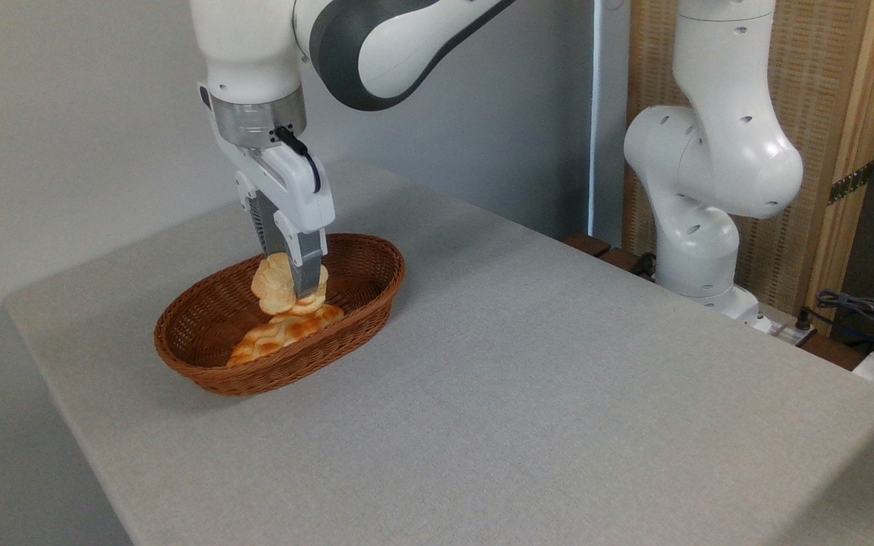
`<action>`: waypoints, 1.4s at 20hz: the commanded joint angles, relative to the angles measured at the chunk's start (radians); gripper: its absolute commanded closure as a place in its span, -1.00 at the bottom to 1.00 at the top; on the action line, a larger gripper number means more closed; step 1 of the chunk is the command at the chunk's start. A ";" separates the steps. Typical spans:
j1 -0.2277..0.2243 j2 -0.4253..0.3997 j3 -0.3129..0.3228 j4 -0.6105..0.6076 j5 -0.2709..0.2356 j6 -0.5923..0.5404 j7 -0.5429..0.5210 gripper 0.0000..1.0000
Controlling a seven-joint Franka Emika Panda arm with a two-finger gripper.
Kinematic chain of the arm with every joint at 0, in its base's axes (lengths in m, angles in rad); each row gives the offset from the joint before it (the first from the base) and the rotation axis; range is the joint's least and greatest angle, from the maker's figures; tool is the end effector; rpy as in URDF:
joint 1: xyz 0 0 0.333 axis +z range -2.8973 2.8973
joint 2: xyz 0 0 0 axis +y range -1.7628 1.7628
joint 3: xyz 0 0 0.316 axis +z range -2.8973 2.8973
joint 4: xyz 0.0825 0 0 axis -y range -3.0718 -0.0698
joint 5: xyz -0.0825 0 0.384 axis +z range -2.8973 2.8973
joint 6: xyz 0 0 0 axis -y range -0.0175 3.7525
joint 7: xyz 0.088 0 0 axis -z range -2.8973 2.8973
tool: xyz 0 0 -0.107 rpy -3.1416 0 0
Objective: Put bread into the basket
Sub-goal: 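Lower the roll into the basket and open the gripper, then raise the open gripper up out of the basket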
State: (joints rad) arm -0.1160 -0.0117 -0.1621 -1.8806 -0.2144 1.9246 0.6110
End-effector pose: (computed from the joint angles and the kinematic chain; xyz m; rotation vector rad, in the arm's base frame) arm 0.5386 -0.1696 0.5155 2.7049 -1.1760 0.1302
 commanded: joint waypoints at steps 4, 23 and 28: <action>-0.001 0.001 0.006 0.011 -0.010 0.010 -0.008 -1.00; 0.009 0.003 0.220 0.052 0.124 0.005 0.087 -1.00; 0.009 0.001 0.237 0.052 0.124 -0.010 0.121 -1.00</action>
State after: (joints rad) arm -0.0979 -0.0085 0.0582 -1.8320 -0.1011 1.9275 0.7146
